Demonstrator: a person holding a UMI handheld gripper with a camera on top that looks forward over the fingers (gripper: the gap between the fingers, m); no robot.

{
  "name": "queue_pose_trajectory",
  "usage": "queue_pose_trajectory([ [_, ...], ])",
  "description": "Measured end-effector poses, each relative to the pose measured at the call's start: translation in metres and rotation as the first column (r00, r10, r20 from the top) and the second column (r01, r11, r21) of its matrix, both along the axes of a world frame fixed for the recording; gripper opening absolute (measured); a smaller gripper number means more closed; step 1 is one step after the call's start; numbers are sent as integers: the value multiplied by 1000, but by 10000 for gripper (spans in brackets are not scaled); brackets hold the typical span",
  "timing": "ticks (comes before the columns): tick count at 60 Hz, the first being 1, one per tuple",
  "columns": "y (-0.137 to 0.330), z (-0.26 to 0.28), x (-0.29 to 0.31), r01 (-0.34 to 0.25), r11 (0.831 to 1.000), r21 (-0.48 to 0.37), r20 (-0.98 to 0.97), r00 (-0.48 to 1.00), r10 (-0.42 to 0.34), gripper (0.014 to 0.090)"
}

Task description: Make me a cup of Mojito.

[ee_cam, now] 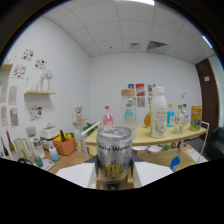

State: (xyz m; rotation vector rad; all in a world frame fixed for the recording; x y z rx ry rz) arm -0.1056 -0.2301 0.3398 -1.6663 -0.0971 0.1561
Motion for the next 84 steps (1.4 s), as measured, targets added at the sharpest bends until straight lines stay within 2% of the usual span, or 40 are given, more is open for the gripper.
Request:
queue_pose_trajectory([
  [11,-7,-88,14,22,997,-70,-58,998,-26,497],
  [18,-8,-117,25,55,992,-118,-245,966,-82,497],
  [25,-6,-122,37,58,991,-123,-454,884,-109,497],
  [30,-2,-119,46,49,990,-129,-627,769,-120,497],
  [36,5,-110,58,39,991,-126,-818,562,-126,496],
  [45,14,-97,72,12,995,-102,-961,256,-102,495],
  [52,15,-94,85,-6,996,-89,-996,8,-88,496],
  [65,15,-101,110,-12,997,-76,-938,-339,-76,493],
  [76,21,-107,114,-19,998,-61,-853,-518,-62,493],
  [84,22,-112,110,-27,997,-75,-854,-514,-78,493],
])
